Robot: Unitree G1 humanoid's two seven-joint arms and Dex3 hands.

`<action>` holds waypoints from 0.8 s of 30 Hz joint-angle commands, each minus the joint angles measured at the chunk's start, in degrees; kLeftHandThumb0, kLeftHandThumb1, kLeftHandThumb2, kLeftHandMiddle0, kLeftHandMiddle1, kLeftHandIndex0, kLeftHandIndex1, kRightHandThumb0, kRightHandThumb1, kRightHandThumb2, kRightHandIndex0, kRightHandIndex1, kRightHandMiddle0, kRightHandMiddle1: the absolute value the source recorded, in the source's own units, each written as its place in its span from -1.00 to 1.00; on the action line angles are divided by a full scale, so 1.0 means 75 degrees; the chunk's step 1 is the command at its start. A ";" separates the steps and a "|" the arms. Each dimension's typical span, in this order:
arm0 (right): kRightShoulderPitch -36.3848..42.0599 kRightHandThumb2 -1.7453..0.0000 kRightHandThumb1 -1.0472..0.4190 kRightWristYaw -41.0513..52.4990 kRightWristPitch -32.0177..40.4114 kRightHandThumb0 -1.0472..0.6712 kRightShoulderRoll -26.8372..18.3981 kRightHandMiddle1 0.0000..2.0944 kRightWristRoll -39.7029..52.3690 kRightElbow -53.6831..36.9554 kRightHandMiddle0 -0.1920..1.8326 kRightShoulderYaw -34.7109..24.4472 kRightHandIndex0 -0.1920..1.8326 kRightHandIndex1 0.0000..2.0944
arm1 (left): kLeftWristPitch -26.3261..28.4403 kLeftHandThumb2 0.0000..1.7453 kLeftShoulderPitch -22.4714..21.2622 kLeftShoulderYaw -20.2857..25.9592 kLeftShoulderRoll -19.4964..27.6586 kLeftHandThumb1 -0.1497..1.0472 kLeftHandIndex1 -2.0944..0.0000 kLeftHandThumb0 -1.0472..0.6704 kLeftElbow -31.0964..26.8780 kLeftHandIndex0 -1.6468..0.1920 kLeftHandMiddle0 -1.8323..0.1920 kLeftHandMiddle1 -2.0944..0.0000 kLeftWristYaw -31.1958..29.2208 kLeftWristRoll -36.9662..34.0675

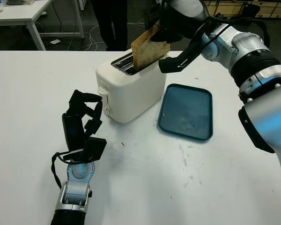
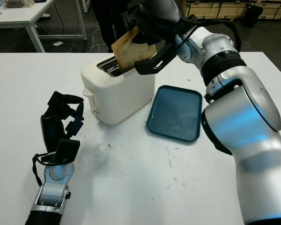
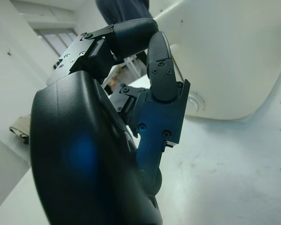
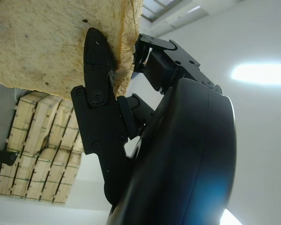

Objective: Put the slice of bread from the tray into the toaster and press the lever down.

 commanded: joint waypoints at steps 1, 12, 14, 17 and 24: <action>-0.0094 0.55 -0.83 -0.0228 0.0132 -0.32 -0.0142 0.67 -0.0138 -0.0019 -0.03 0.0090 0.23 0.67 | -0.0019 -0.56 0.0036 -0.0017 0.0011 0.79 -0.52 -0.34 0.0038 0.18 0.08 -0.67 0.0019 0.0071; 0.0070 0.57 -0.83 -0.0217 0.0146 -0.33 -0.0020 0.67 -0.0215 0.0029 -0.07 0.0225 0.19 0.67 | 0.0057 -0.56 0.0027 -0.0039 -0.0048 0.79 -0.51 -0.34 -0.0010 0.17 0.08 -0.67 0.0054 0.0137; 0.0110 0.59 -0.83 -0.0337 0.0132 -0.32 0.0063 0.67 -0.0289 0.0023 -0.06 0.0320 0.18 0.67 | 0.0082 -0.56 0.0025 -0.0036 -0.0049 0.79 -0.51 -0.34 -0.0032 0.17 0.08 -0.67 0.0055 0.0151; 0.0143 0.58 -0.83 -0.0299 0.0045 -0.32 0.0250 0.67 -0.0345 0.0028 -0.05 0.0452 0.19 0.67 | 0.0011 -0.57 -0.0023 -0.0037 -0.0040 0.79 -0.53 -0.33 0.0013 0.16 0.06 -0.67 0.0032 0.0102; 0.0148 0.54 -0.83 -0.0365 -0.0008 -0.36 0.0612 0.67 -0.0326 0.0029 -0.04 0.0590 0.22 0.67 | 0.0047 -0.55 -0.0019 -0.0042 -0.0037 0.79 -0.55 -0.33 -0.0051 0.18 0.05 -0.67 0.0037 0.0140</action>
